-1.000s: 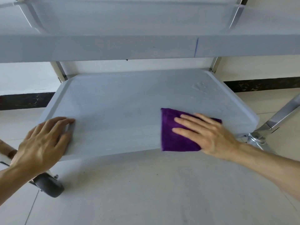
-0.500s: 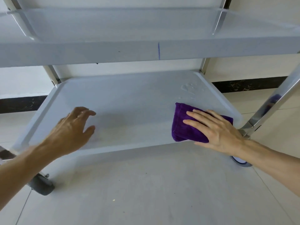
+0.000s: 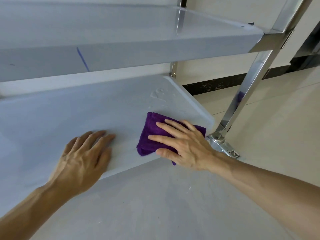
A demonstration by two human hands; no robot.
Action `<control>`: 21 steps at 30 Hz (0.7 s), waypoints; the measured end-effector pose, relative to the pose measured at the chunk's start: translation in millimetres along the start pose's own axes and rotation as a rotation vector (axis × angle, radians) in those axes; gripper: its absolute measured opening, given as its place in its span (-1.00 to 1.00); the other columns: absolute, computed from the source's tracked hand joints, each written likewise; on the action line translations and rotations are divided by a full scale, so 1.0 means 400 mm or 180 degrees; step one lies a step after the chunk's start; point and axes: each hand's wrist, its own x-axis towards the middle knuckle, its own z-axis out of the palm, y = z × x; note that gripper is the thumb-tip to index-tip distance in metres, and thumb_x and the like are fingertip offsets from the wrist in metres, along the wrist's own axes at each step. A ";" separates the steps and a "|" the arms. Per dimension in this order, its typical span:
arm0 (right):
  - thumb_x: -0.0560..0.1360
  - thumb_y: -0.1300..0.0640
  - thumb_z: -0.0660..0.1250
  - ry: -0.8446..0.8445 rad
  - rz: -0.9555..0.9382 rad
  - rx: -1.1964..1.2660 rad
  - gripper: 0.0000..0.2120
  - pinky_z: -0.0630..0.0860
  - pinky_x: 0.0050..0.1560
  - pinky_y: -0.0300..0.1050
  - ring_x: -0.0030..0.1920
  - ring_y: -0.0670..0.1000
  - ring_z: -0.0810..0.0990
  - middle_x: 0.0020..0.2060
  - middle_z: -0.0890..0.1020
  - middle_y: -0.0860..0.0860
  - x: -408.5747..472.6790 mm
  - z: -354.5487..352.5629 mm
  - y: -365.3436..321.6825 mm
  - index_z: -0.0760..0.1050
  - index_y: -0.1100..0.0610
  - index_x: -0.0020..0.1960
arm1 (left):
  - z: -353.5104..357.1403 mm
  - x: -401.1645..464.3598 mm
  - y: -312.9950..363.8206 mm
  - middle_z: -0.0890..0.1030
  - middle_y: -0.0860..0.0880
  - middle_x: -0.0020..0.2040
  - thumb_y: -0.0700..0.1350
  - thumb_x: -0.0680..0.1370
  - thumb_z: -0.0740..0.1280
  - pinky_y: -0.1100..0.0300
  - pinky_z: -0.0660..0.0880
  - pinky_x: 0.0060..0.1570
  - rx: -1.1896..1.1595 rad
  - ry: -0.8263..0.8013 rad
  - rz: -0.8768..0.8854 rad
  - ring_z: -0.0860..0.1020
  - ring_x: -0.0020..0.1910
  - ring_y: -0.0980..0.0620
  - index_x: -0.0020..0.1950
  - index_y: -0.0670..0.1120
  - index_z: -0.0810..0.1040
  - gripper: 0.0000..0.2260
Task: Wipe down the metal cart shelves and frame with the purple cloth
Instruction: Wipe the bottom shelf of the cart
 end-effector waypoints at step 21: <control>0.54 -0.39 -0.07 -0.0814 -0.0166 0.0572 -0.47 -0.25 0.49 0.29 0.60 0.01 -0.15 0.57 0.07 -0.29 0.286 0.041 -0.117 0.09 -0.39 0.50 | -0.002 -0.009 -0.035 0.63 -0.06 -0.03 -0.02 0.54 0.13 -0.02 0.44 -0.17 0.0452 0.0919 0.0098 0.59 -0.12 -0.20 -0.03 -0.11 0.62 -0.70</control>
